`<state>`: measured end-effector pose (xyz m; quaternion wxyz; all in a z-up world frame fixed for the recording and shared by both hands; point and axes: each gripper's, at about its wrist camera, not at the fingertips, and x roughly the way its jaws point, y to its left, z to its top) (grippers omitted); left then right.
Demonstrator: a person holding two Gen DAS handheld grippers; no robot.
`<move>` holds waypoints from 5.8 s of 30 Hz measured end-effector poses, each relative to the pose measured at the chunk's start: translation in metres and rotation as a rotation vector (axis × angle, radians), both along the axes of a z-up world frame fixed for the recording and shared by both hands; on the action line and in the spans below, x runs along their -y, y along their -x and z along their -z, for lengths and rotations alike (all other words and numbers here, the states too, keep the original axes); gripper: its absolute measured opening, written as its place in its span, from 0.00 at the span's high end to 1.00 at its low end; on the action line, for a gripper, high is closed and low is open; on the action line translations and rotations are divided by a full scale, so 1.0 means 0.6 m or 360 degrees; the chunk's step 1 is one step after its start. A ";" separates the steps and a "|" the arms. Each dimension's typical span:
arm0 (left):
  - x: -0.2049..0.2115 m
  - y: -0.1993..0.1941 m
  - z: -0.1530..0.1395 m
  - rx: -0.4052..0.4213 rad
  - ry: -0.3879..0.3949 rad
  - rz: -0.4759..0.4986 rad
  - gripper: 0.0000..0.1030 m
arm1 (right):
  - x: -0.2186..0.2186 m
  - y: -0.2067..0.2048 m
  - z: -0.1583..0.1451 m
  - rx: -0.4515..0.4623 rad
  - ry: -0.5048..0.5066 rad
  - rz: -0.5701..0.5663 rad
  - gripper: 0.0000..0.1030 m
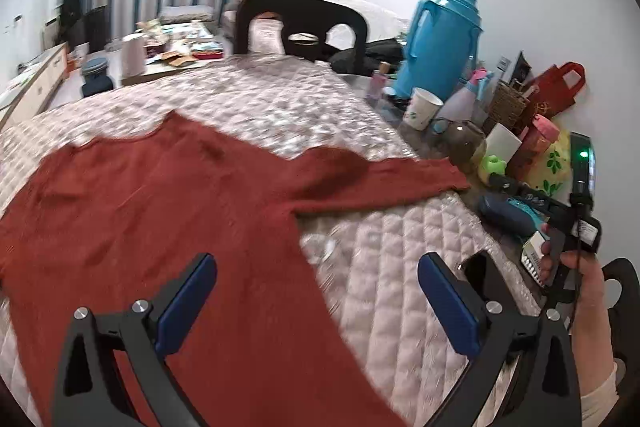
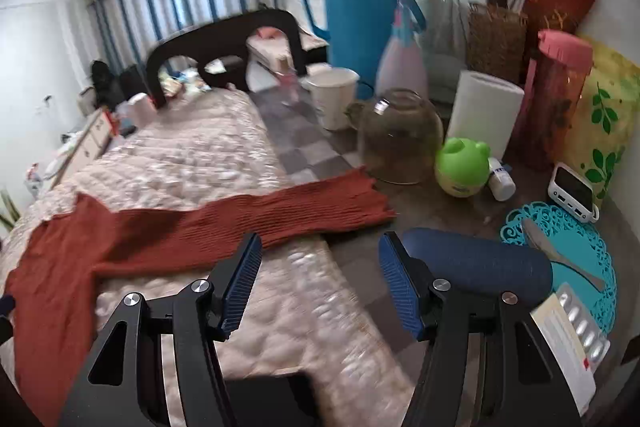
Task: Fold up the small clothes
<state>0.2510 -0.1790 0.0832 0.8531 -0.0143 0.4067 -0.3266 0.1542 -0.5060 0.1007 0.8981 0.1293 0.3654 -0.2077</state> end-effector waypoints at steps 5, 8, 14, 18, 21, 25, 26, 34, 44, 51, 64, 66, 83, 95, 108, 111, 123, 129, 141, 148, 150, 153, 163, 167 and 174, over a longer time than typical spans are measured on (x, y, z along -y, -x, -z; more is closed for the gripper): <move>0.048 -0.039 0.019 -0.0107 -0.0001 0.0043 0.01 | 0.050 -0.042 0.024 -0.0080 -0.0121 0.0041 0.52; 0.073 -0.056 0.027 -0.0106 -0.0052 0.0056 0.01 | 0.069 -0.068 0.037 -0.0136 -0.0168 0.0065 0.53; 0.107 -0.080 0.044 -0.0109 -0.0106 0.0069 0.01 | 0.080 -0.103 0.059 -0.0214 -0.0145 0.0048 0.54; 0.116 -0.094 0.052 -0.0123 -0.0124 0.0065 0.01 | 0.091 -0.118 0.075 -0.0255 -0.0167 0.0062 0.54; 0.123 -0.100 0.059 -0.0144 -0.0134 0.0084 0.01 | 0.093 -0.125 0.083 -0.0280 -0.0166 0.0054 0.54; 0.128 -0.110 0.073 -0.0185 -0.0150 0.0076 0.01 | 0.100 -0.129 0.096 -0.0319 -0.0155 0.0062 0.63; 0.129 -0.110 0.075 -0.0185 -0.0158 0.0072 0.01 | 0.100 -0.130 0.099 -0.0329 -0.0154 0.0057 0.69; 0.123 -0.122 0.083 -0.0202 -0.0174 0.0037 0.01 | 0.096 -0.131 0.100 -0.0329 -0.0116 0.0077 0.95; 0.115 -0.130 0.100 -0.0277 -0.0189 0.0012 0.01 | 0.102 -0.123 0.060 -0.0188 -0.0179 0.0046 1.00; 0.120 -0.124 0.105 -0.0275 -0.0206 0.0033 0.01 | 0.110 -0.121 0.073 -0.0275 -0.0114 0.0095 0.44; 0.127 -0.126 0.110 -0.0263 -0.0261 0.0035 0.01 | 0.114 -0.128 0.103 -0.0317 -0.0152 0.0182 0.68; 0.126 -0.127 0.111 -0.0266 -0.0264 0.0028 0.01 | 0.121 -0.125 0.103 -0.0303 -0.0189 0.0205 0.79; 0.115 -0.130 0.079 -0.0242 -0.0184 -0.0008 0.01 | 0.108 -0.088 0.024 0.0012 -0.0374 0.0049 0.95; 0.060 -0.126 0.012 -0.0176 0.0026 0.0032 0.01 | -0.057 -0.111 -0.120 0.0220 -0.0320 -0.0358 0.95; -0.049 -0.115 -0.008 -0.0088 0.0211 0.0016 0.01 | -0.294 -0.181 -0.150 0.0223 -0.0383 -0.0806 0.95; -0.069 -0.108 -0.009 -0.0028 0.0218 -0.0028 0.01 | -0.334 -0.198 -0.130 0.0180 -0.0442 -0.0876 0.95; -0.095 -0.107 0.022 0.0097 0.0251 -0.0327 0.01 | -0.433 -0.239 -0.044 -0.0028 -0.0493 -0.1002 0.95; -0.080 -0.113 0.029 0.0175 0.0108 -0.0415 0.16 | -0.443 -0.241 -0.032 -0.0063 -0.0552 -0.1048 0.95; -0.092 -0.142 0.062 -0.0035 0.0136 -0.0503 0.57 | -0.443 -0.241 -0.019 -0.0116 -0.0624 -0.1073 0.95; -0.102 -0.155 0.077 -0.0111 0.0127 -0.0511 0.78 | -0.434 -0.239 -0.019 -0.0108 -0.0584 -0.1057 0.95; -0.108 -0.157 0.080 -0.0130 0.0091 -0.0546 0.78 | -0.424 -0.230 -0.023 -0.0083 -0.0560 -0.1039 0.95; -0.129 -0.152 0.086 -0.0196 0.0105 -0.0548 0.76 | -0.402 -0.214 -0.026 -0.0050 -0.0521 -0.0994 0.95; -0.125 -0.159 0.117 -0.0461 0.0217 -0.0462 0.45 | -0.337 -0.177 0.005 -0.0037 -0.0459 -0.0848 0.95; -0.104 -0.158 0.119 -0.0461 0.0201 -0.0475 0.47 | -0.317 -0.173 0.011 -0.0027 -0.0470 -0.0816 0.95; -0.100 -0.183 0.128 -0.0499 0.0185 -0.0554 0.92 | -0.290 -0.165 0.023 -0.0024 -0.0497 -0.0736 0.95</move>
